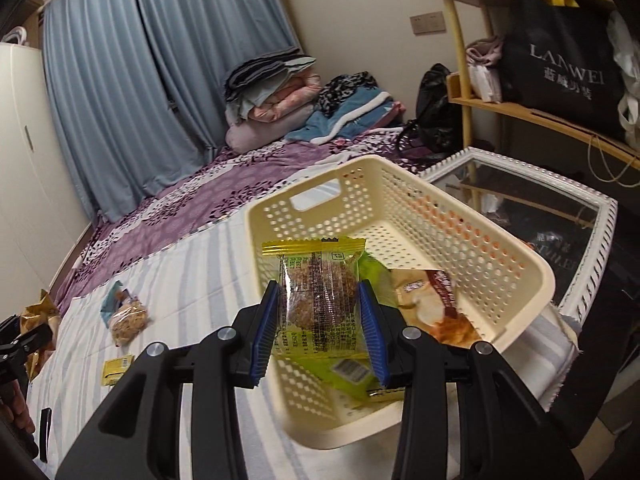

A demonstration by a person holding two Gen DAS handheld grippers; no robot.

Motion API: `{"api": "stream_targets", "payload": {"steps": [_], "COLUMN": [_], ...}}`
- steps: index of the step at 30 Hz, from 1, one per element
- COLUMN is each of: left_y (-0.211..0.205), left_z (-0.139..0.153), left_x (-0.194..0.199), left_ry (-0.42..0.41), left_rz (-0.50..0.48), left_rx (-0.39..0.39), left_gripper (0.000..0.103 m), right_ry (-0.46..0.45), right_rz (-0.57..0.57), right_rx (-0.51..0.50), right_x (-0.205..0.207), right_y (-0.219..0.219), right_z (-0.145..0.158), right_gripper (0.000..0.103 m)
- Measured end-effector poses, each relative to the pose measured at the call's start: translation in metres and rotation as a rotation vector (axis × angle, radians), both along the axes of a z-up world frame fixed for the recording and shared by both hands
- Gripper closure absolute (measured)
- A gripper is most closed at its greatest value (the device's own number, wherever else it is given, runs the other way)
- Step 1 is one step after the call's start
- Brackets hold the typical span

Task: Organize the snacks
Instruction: 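Carry the yellow cracker packet into the basket and open the right gripper, then carry the tan bread bag into the basket and open the left gripper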

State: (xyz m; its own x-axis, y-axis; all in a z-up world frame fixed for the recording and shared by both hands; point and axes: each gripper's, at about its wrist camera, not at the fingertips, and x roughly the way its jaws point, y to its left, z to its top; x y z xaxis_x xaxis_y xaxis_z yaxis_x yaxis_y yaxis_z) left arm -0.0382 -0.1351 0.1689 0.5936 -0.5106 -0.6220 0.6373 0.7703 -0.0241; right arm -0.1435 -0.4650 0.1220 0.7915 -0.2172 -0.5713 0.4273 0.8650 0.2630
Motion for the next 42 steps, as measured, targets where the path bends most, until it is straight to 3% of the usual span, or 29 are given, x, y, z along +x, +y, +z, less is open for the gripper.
{"api": "stream_targets", "payload": {"steps": [9, 17, 25, 42], "left_y": [-0.014, -0.029, -0.053, -0.168], "left_z": [0.000, -0.001, 0.003, 0.014], "left_x": [-0.004, -0.007, -0.009, -0.034], "left_ry": [0.000, 0.001, -0.007, -0.046], "left_rz": [-0.026, -0.059, -0.110, -0.356], "left_rx": [0.020, 0.033, 0.034, 0.019], "left_gripper": [0.021, 0.021, 0.021, 0.021], "right_ry": [0.011, 0.004, -0.024, -0.081], "right_rz": [-0.053, -0.078, -0.128, -0.191], "right_rx": [0.046, 0.050, 0.053, 0.039], "right_x": [-0.002, -0.011, -0.025, -0.067], "right_y": [-0.022, -0.028, -0.038, -0.055], "right_z": [-0.015, -0.018, -0.014, -0.003], "right_gripper": [0.056, 0.056, 0.046, 0.043]}}
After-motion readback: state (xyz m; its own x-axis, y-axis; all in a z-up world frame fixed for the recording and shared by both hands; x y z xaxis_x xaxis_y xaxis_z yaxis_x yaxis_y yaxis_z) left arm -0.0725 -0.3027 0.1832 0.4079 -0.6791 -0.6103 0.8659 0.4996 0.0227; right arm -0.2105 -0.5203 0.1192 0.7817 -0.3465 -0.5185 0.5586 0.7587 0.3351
